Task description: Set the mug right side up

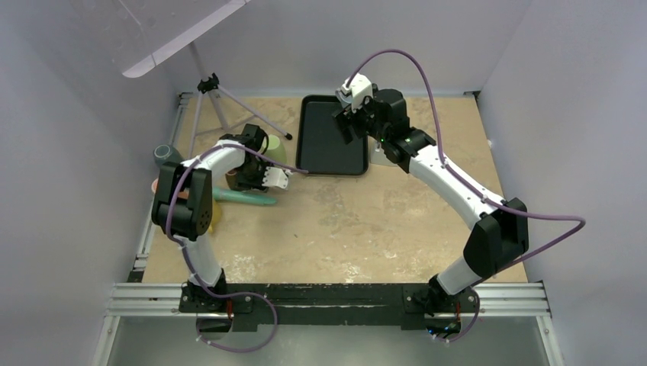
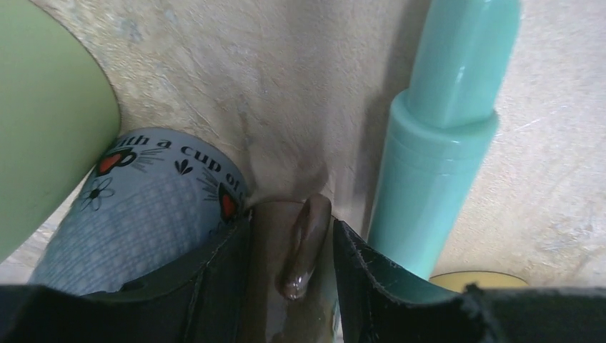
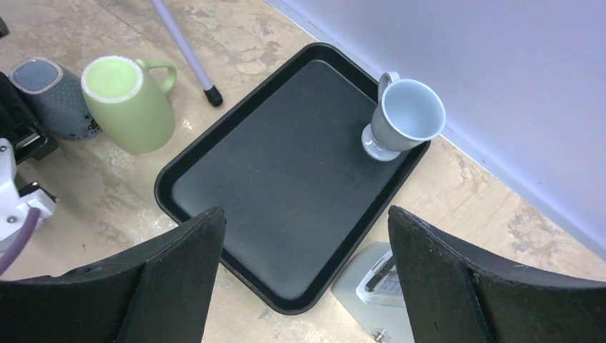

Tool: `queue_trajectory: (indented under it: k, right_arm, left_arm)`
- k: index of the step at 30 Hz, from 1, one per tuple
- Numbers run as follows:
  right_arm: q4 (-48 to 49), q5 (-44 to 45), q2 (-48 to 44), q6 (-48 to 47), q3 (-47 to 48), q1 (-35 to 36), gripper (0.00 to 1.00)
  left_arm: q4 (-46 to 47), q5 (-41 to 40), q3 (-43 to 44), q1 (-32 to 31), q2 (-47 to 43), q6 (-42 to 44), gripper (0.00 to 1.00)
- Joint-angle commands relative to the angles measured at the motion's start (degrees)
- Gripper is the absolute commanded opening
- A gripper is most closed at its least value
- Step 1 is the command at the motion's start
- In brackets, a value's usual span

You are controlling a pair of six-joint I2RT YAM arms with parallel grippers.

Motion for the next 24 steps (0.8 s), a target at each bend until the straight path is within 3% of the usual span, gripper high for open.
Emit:
queue_trajectory:
  k: [1,4,6,8,9,14,19,24]
  right_arm:
    - [1.2,0.8,-1.9,0.1,1.2,0.0,0.86]
    - [0.9,0.8,-1.5,0.2,1.9,0.0,0.86]
    - [0.9,0.8,-1.3,0.4,2.3,0.0,0.86]
    - [0.8,0.8,-1.3,0.6,2.6,-0.1,0.86]
    - [0.4,0.8,-1.3,0.7,2.8,0.0,0.86]
    - [-1.6,0.9,-2.6,2.1,3.0,-0.1,0.86]
    - [-3.5,1.2,-5.7,7.1,2.5,0.0,0.88]
    - [-0.5,-1.9,-10.8,11.5,-2.7,0.0,0.92]
  left_arm:
    - [4.6,-4.3,-0.6,0.0,1.1,1.5,0.51]
    - [4.8,-3.5,-0.1,0.0,1.7,0.3,0.39]
    - [3.4,-3.3,0.7,0.0,2.3,-0.7,0.25]
    - [1.0,-3.2,1.5,0.0,2.3,-1.9,0.03]
    - [0.4,-3.0,1.8,0.1,1.8,-3.0,0.00]
    - [-6.8,4.7,8.4,0.5,-1.7,-14.5,0.00]
    - [-15.2,22.1,20.8,1.7,-4.5,-33.1,0.00]
    - [-17.0,38.4,26.6,1.7,-6.6,-50.3,0.00]
